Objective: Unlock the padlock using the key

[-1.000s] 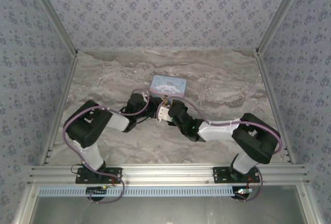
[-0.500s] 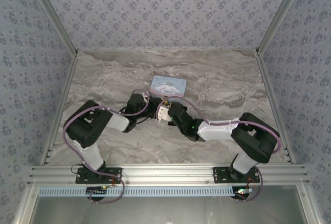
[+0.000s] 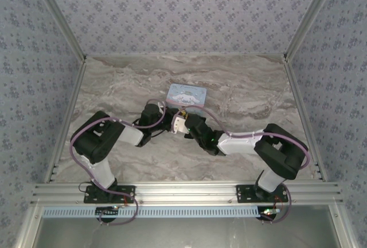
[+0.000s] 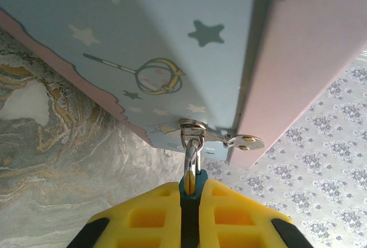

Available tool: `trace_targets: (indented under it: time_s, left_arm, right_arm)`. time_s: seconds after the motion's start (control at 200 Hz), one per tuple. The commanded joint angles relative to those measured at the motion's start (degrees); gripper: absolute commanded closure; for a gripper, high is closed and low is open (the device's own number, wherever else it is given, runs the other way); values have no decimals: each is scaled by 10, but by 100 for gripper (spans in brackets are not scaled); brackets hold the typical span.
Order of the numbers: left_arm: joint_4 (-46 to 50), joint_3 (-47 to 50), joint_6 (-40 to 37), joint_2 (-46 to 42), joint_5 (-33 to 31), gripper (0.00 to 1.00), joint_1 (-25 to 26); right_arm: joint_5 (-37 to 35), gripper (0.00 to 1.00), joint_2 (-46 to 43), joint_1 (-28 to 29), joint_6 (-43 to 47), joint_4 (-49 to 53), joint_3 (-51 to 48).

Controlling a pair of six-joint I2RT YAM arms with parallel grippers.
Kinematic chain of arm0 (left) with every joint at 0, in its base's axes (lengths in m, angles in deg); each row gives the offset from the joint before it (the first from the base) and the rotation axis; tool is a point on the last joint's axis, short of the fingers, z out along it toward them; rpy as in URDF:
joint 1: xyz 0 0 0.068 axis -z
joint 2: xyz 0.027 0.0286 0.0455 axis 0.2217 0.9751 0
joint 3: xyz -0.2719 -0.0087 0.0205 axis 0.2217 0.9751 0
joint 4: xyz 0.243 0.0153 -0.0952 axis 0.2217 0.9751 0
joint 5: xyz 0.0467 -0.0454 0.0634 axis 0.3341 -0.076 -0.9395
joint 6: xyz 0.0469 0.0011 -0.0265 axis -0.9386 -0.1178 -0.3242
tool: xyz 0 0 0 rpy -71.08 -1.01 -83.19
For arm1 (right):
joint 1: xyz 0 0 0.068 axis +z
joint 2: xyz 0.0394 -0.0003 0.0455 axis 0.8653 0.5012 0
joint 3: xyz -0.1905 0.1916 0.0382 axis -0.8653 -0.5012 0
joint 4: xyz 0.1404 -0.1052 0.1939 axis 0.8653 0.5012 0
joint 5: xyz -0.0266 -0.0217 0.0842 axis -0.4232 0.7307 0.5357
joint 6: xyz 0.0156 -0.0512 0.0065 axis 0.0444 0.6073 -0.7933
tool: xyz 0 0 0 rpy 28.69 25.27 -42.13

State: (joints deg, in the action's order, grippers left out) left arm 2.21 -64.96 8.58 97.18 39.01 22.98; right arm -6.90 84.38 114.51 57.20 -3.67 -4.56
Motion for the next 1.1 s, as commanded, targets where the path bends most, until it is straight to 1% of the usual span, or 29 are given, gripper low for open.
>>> trace_targets:
  time_s: [0.0,0.325,0.545,0.734,0.804,0.944,1.094]
  left_arm:
    - [-34,0,3,-14,9,90,6]
    - [-37,3,3,-15,10,90,6]
    - [-37,3,2,-17,9,90,6]
    - [-37,3,2,-19,8,90,6]
    - [-36,3,3,-19,8,90,6]
    - [-36,3,3,-19,8,90,6]
    - [-35,4,2,-19,7,90,6]
  right_arm:
    - [7,81,12,-5,-14,-7,17]
    - [15,100,6,-18,-31,-1,18]
    - [49,100,-10,-28,-71,23,21]
    - [107,100,-24,-46,-138,49,24]
    - [128,100,-25,-53,-148,57,23]
    - [144,100,-24,-61,-171,56,19]
    - [144,100,-24,-64,-178,57,15]
